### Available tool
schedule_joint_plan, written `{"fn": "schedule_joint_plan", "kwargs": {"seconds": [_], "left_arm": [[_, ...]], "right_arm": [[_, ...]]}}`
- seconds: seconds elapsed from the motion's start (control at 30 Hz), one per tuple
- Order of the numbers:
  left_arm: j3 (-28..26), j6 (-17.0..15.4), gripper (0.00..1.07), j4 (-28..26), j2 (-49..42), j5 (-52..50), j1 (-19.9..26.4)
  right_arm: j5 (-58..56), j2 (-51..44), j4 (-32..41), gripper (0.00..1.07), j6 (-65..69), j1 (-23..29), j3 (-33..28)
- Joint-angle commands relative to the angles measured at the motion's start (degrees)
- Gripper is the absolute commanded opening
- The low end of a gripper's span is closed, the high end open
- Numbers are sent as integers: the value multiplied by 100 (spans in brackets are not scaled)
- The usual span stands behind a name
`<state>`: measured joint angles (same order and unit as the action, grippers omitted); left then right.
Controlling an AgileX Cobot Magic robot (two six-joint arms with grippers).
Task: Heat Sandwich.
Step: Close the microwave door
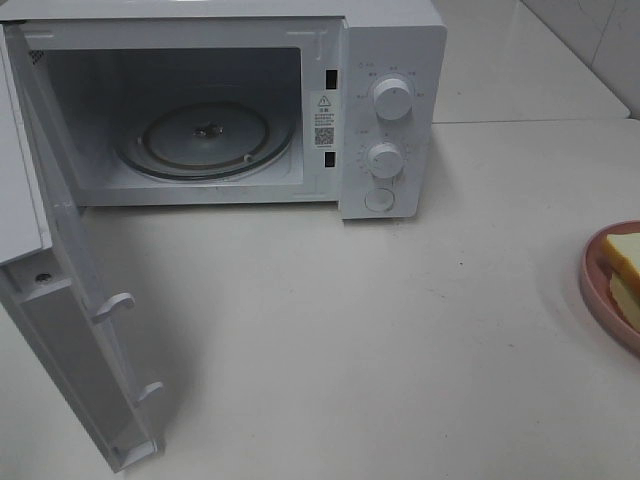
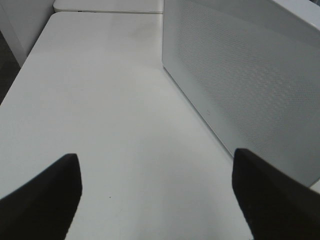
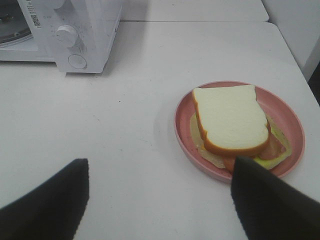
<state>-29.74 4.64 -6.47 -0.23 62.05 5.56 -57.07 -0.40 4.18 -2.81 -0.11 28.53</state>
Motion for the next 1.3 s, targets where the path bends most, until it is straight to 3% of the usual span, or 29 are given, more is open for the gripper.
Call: {"fn": "schedule_joint_plan", "kwargs": {"seconds": [0.03, 0.83, 1.03, 1.3], "left_arm": [[17, -34, 78, -6, -34, -80, 11], [-11, -17, 78, -34, -34, -109, 11], [-126, 92, 78, -6, -34, -974, 11], [361, 218, 78, 46, -34, -2693, 11]], "right_arm": [[-6, -138, -63, 76, -17, -34, 6], [-6, -138, -63, 76, -17, -34, 6], [-6, -138, -63, 76, -17, -34, 6], [-6, -138, -63, 76, -17, -34, 6]]}}
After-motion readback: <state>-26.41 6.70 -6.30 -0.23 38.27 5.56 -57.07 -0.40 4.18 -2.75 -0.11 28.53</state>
